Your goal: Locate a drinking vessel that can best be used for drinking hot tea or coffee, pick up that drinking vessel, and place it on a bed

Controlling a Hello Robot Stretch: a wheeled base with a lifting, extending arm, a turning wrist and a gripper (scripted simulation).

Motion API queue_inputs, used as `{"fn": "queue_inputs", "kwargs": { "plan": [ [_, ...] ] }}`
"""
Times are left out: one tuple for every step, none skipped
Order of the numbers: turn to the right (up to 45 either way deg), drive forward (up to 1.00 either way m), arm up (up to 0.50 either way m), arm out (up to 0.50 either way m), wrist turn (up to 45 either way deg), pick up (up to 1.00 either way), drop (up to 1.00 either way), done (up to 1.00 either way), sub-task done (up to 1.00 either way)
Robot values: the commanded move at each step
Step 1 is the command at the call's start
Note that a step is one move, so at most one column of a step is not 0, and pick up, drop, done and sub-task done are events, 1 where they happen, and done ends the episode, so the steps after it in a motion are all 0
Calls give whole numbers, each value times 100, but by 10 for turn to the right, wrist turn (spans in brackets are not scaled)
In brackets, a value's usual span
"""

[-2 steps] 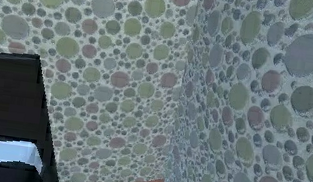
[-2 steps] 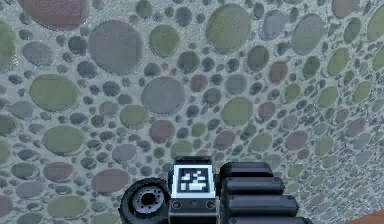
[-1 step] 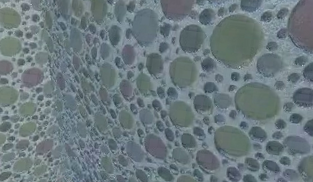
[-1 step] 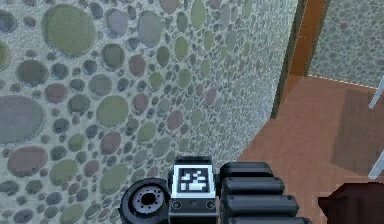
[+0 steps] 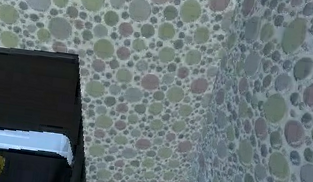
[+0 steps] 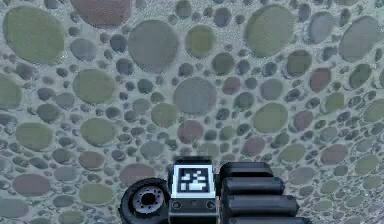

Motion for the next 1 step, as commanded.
{"fn": "queue_inputs", "kwargs": {
  "plan": [
    [450,0,0,0,0,0,0,0,0]
  ]
}}
